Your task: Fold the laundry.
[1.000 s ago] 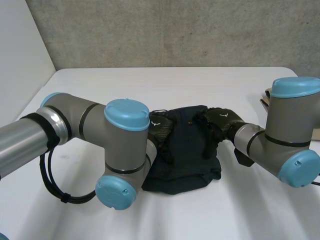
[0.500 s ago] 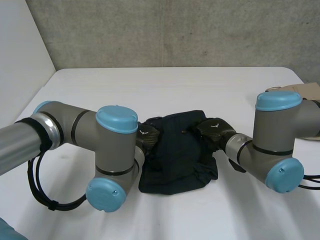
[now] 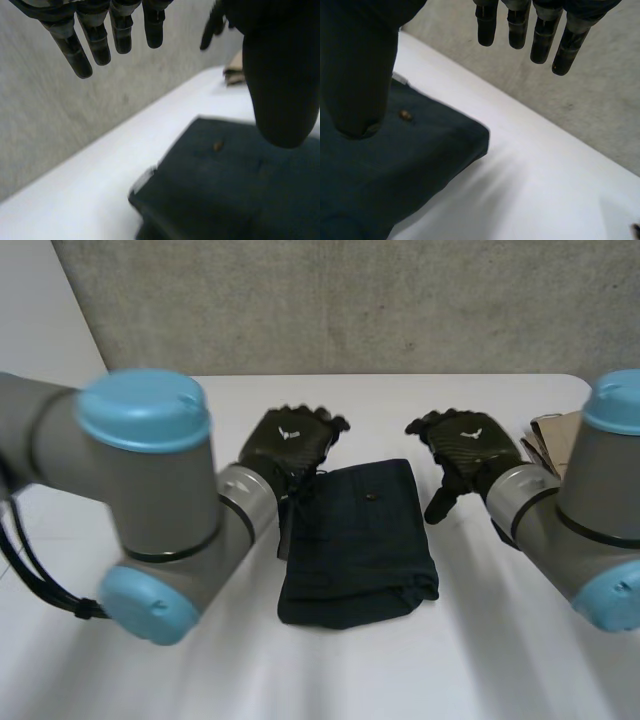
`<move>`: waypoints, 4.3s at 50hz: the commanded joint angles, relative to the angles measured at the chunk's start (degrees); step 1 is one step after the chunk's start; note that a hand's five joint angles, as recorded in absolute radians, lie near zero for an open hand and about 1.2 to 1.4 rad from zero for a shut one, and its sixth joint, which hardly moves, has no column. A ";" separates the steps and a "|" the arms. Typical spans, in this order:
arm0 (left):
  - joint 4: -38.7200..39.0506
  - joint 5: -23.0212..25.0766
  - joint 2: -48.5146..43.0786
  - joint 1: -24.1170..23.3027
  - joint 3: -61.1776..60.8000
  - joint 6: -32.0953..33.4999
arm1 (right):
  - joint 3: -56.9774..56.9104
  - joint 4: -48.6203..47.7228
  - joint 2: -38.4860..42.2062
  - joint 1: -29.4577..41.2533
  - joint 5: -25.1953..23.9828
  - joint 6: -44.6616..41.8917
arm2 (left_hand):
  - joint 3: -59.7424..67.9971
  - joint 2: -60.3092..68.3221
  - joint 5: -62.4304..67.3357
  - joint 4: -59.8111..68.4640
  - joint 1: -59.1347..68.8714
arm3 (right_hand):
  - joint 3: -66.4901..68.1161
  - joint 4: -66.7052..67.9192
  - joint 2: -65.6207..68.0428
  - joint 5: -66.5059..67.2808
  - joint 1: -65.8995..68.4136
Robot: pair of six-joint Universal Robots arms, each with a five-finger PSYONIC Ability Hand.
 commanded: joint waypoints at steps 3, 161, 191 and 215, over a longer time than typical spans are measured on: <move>-0.16 10.18 14.90 0.95 -7.66 -0.94 | 10.87 -0.88 -9.19 -0.28 1.72 2.54 | -1.48 -1.00 -1.88 -0.86 -0.23 | -1.33 -3.36 -2.28 -3.20 0.35; 4.68 14.49 21.59 4.64 -18.04 -8.41 | -25.07 -3.87 21.83 -52.05 -46.37 -17.51 | -1.64 -1.16 -2.04 -1.03 -0.40 | -1.33 -3.36 -2.28 -3.20 0.35; 4.68 14.40 22.30 4.73 -18.03 -8.41 | -23.14 12.56 5.92 -40.10 -10.23 -1.95 | -1.81 -1.33 -2.21 -1.20 -0.57 | -1.33 -3.36 -2.28 -3.20 0.35; 5.56 14.49 21.59 4.73 -18.83 -8.41 | -21.54 -2.19 23.05 -40.27 -7.86 5.17 | -1.81 -1.33 -2.21 -1.20 -0.57 | 44.26 42.23 43.31 42.40 45.95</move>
